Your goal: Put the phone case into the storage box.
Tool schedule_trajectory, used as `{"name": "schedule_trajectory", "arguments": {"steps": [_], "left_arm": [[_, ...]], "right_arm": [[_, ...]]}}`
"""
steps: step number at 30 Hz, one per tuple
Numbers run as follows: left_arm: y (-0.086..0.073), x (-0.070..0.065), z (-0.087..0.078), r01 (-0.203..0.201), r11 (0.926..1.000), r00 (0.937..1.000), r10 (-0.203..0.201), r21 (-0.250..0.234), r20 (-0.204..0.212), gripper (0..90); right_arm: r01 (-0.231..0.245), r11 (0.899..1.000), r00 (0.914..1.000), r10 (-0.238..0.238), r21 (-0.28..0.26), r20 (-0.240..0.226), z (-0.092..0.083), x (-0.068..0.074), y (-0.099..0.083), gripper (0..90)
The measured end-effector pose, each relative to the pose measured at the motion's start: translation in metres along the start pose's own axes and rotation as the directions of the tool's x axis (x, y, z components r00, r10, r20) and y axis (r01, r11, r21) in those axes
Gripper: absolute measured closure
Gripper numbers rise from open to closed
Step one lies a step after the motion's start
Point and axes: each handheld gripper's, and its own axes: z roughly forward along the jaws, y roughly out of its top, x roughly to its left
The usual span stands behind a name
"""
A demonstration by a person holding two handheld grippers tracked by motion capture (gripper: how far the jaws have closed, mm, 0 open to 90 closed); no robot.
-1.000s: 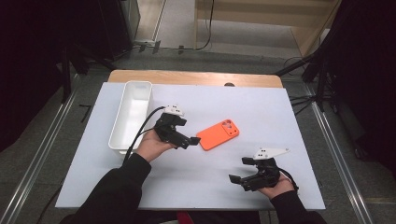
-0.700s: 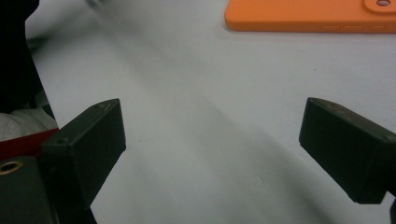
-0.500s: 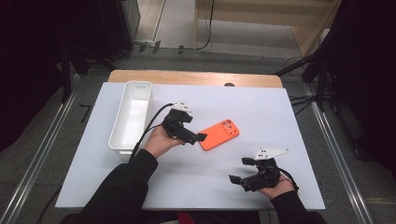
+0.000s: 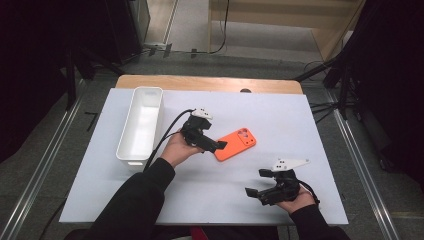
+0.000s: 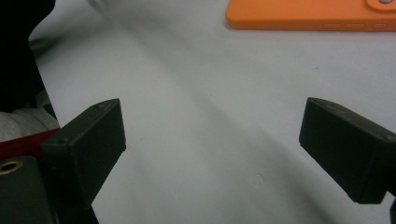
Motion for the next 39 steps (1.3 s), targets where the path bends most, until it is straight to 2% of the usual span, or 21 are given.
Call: {"name": "schedule_trajectory", "arguments": {"steps": [5,11,22,24,26,27,29,34,39], "left_arm": [[0.003,0.0,0.005,0.004,1.0,1.0,-0.004,-0.007,0.001,0.8],[0.006,-0.002,0.014,-0.017,0.9998,0.9998,0.017,-0.004,-0.013,3.2],[0.017,-0.008,0.029,-0.038,0.9993,0.9993,0.038,0.001,0.003,3.2],[0.017,-0.009,0.034,-0.028,0.9996,0.9996,0.028,-0.004,0.007,3.2],[0.017,-0.009,0.037,-0.032,0.9995,0.9995,0.032,0.002,0.004,3.2],[0.016,-0.01,0.042,-0.047,0.9987,0.9989,0.047,0.018,-0.003,3.3],[0.014,-0.011,0.046,-0.046,0.9988,0.9989,0.046,0.019,-0.011,4.3],[0.013,-0.007,0.049,-0.035,0.9993,0.9994,0.035,0.016,-0.008,4.3],[0.01,-0.008,0.051,-0.059,0.9978,0.9977,0.06,0.031,-0.032,4.3]], "right_arm": [[0.001,1.0,1.0,-0.001,0.0,0.001,0.0,0.0,0.0,5.9],[0.002,1.0,1.0,-0.002,0.001,-0.001,0.0,0.0,0.0,5.9],[0.001,1.0,1.0,-0.001,0.002,-0.003,0.0,0.001,-0.001,5.9],[0.006,1.0,1.0,-0.006,0.004,-0.002,0.0,0.0,-0.001,5.9],[0.008,1.0,1.0,-0.008,0.003,-0.002,0.0,0.0,-0.001,5.9],[0.006,1.0,1.0,-0.006,0.003,-0.003,0.0,0.0,-0.001,5.9],[0.006,1.0,1.0,-0.006,0.004,-0.003,0.0,0.0,-0.001,5.9],[0.004,1.0,1.0,-0.004,0.005,-0.003,-0.001,0.0,-0.002,5.9],[0.0,1.0,1.0,0.0,0.004,-0.003,-0.001,0.0,-0.002,5.9]]}}
